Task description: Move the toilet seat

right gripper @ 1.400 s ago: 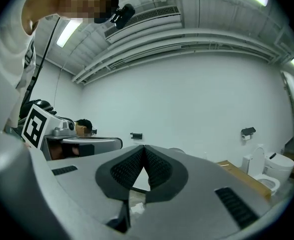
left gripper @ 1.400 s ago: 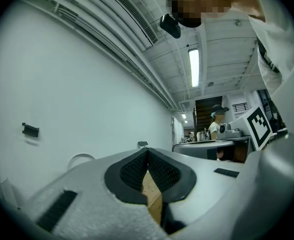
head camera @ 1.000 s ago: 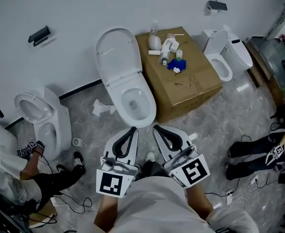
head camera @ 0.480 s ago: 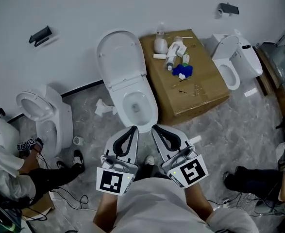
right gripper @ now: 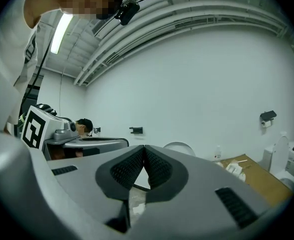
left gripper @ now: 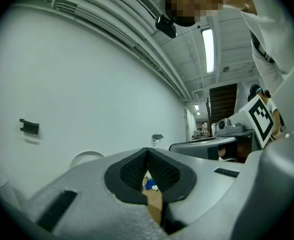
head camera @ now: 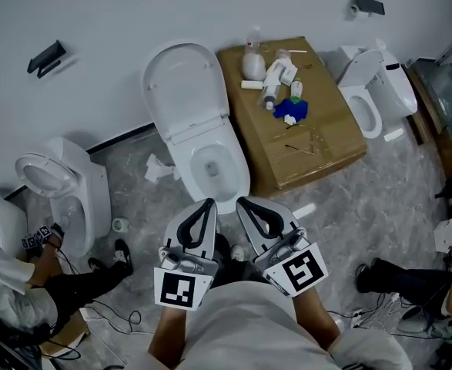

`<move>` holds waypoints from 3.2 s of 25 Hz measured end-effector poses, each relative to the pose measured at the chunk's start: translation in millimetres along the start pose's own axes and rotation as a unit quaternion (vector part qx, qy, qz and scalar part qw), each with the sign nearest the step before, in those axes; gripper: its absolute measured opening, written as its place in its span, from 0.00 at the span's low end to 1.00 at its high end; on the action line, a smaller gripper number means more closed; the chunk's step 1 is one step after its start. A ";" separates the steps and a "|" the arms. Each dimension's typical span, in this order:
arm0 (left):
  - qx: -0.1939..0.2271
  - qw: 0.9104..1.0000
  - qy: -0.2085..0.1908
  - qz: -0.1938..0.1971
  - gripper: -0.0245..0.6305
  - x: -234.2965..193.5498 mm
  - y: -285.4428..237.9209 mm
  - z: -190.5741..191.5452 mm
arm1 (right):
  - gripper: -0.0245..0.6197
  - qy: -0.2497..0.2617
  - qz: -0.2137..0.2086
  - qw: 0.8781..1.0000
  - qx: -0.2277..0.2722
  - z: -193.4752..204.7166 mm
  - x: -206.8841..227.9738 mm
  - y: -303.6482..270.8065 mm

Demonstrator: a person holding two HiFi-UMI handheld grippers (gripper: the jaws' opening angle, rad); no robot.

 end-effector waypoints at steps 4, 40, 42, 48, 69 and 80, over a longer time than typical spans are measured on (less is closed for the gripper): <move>-0.005 1.000 0.009 0.012 0.05 -27.5 -21.6 5.3 | 0.06 -0.006 0.011 1.000 -0.015 3.5 12.6 -30.9; -0.119 0.991 0.052 0.022 0.05 -179.0 -132.9 147.8 | 0.06 -0.054 0.014 0.990 -0.128 157.1 74.1 -173.2; -0.129 0.990 0.063 0.011 0.05 -181.1 -132.4 165.1 | 0.06 -0.060 0.016 0.989 -0.135 171.6 76.5 -172.3; -0.148 0.985 0.082 -0.012 0.05 -182.0 -130.3 210.7 | 0.06 -0.077 0.011 0.983 -0.163 218.3 79.7 -164.2; -0.222 0.963 0.142 -0.048 0.13 -186.4 -124.1 355.0 | 0.07 -0.139 0.021 0.959 -0.244 371.0 82.7 -146.9; -0.250 0.953 0.161 -0.055 0.22 -188.0 -115.7 425.5 | 0.19 -0.167 0.039 0.941 -0.291 443.4 80.4 -141.7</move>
Point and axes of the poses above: the fingertips, and each gripper's own axes: y backward along the fingers, x to its right, z out of its underside, the point moved 10 cm from there along y, backward along the fingers, and after that the axes turned 8 degrees about y, right-handed, at the moved point
